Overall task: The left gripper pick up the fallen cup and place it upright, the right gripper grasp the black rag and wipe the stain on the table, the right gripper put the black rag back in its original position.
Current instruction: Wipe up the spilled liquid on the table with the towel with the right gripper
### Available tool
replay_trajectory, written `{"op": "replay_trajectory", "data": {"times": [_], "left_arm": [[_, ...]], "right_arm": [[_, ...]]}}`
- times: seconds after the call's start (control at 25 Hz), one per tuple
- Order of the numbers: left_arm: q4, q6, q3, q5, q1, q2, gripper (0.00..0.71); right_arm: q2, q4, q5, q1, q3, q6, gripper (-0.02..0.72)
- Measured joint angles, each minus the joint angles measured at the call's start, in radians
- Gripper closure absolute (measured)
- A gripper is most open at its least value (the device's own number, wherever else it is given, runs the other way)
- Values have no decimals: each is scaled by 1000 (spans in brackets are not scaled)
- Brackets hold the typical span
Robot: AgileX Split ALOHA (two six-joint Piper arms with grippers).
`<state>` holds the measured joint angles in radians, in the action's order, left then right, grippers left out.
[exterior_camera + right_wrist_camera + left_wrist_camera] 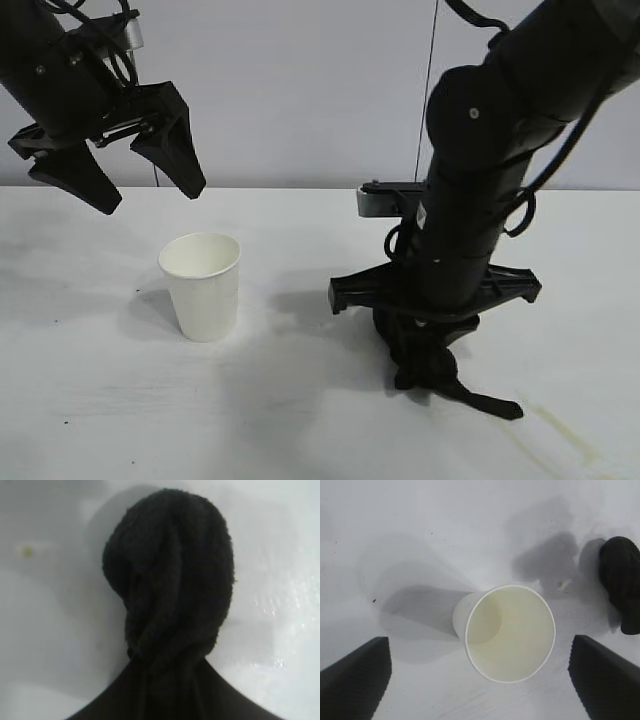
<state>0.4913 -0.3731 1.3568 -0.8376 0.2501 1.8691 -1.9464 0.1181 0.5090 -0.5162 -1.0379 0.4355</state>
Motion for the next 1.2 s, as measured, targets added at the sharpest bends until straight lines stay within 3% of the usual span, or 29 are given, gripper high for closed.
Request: {"op": "replay_trajectory", "data": {"times": [0.24, 0.64, 1.2], "left_arm": [[0, 0, 0, -4, 0, 0, 16], [-1, 0, 0, -7, 0, 0, 16], [-1, 0, 0, -6, 0, 0, 16]], "right_arm": [[131, 17, -78, 30, 214, 61, 608], [321, 118, -142, 136, 507, 147, 608], [474, 104, -111, 103, 613, 166, 608]]}}
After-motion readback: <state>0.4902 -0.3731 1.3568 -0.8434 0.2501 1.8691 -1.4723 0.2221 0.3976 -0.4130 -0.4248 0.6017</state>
